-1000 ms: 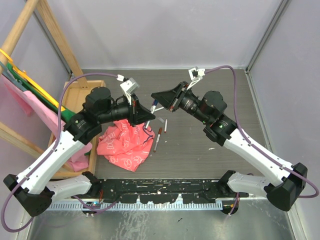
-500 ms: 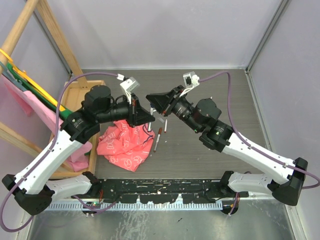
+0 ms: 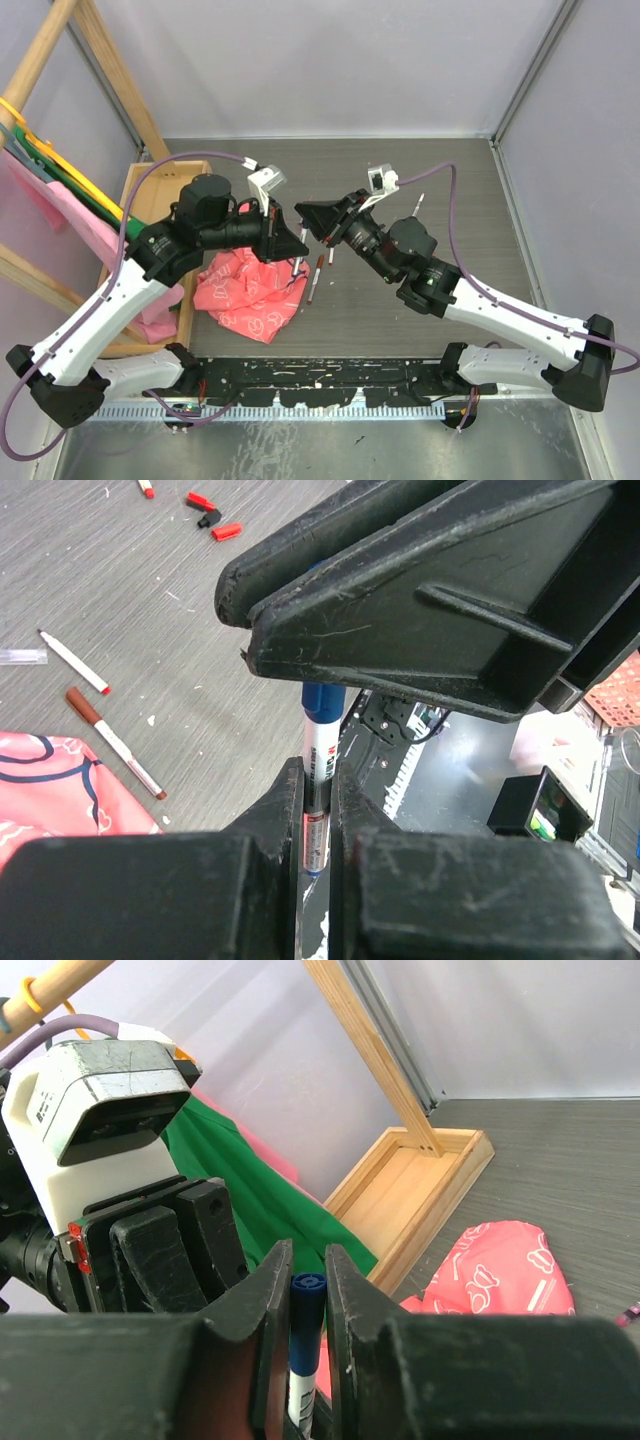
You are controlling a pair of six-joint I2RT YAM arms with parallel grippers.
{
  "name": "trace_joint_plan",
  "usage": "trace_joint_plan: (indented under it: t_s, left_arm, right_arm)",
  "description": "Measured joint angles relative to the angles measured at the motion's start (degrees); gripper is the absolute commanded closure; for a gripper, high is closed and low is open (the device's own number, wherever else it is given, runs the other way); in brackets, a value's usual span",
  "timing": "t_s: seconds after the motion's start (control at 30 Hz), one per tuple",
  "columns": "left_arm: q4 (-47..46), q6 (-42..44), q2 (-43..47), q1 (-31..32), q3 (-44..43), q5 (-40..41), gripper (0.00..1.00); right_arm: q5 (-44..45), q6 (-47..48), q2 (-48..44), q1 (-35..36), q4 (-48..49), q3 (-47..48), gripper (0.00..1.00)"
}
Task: Insert the pens into the pen caps
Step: Press the pen cap onto the pen.
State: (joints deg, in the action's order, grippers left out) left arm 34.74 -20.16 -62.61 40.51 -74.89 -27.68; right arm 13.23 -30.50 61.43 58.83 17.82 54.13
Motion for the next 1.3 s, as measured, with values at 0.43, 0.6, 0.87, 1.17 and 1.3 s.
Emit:
trace_joint_plan:
  t_s: [0.43,0.6,0.87,1.17,1.3]
  left_arm:
    - [-8.6,1.8,0.9,-1.0,0.3,-2.6,1.00]
    - [-9.4,3.0,1.4,-1.1,0.9,-2.6,1.00]
    - [-9.8,4.2,1.7,-1.4,1.8,-2.1,1.00]
    - [-9.2,4.6,1.6,-1.9,4.1,-1.0,1.00]
    - [-7.3,4.8,1.1,-1.9,4.1,0.4,1.00]
  right_arm:
    - [3.4,5.9,2.8,1.1,-11.3,13.5,0.87]
    - [3.7,6.9,3.1,1.5,-12.8,14.9,0.80]
    - [4.0,9.1,1.8,2.1,-15.3,14.9,0.55]
    - [5.8,10.7,-4.5,2.6,-19.8,14.4,0.51]
    - [9.4,10.3,-9.9,2.6,-22.4,9.9,0.50]
